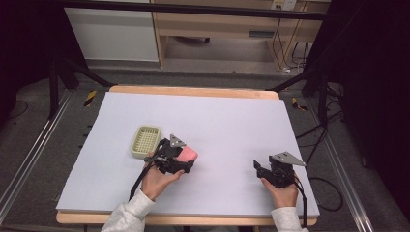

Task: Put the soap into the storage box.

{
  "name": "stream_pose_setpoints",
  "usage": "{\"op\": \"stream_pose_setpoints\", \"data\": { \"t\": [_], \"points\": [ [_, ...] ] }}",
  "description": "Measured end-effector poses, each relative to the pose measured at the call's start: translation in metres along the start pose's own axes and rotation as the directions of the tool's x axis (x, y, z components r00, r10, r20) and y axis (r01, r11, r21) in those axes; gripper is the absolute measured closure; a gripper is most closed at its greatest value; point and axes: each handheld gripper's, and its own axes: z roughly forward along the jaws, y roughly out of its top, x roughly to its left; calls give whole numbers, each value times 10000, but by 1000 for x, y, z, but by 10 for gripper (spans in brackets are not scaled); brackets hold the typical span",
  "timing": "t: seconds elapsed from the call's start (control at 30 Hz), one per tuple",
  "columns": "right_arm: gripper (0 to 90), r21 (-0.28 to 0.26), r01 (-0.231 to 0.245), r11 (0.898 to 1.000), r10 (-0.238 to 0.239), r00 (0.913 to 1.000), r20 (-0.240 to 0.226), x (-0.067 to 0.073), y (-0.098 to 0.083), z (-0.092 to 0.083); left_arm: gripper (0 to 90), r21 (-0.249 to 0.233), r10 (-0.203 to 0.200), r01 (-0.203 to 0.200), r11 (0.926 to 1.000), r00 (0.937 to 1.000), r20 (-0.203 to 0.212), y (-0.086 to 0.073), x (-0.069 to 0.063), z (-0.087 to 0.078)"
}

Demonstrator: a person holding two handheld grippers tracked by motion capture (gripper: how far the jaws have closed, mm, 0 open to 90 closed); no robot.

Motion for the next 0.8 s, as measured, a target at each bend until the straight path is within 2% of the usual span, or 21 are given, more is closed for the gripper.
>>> {"op": "stream_pose_setpoints", "data": {
  "t": [0.3, 0.8],
  "points": [
    [349, 52, -23, 10000, 24, 10000, -29, 1, 0, 0, 369, -207, -339, 336, 9992, 9993, -156, -5, 19, -14],
    [349, 44, 7, 10000, -7, 9999, -108, 2, 0, 0, 369, -381, -757, 741, 9965, 9963, -401, -7, 42, -24]
  ]
}}
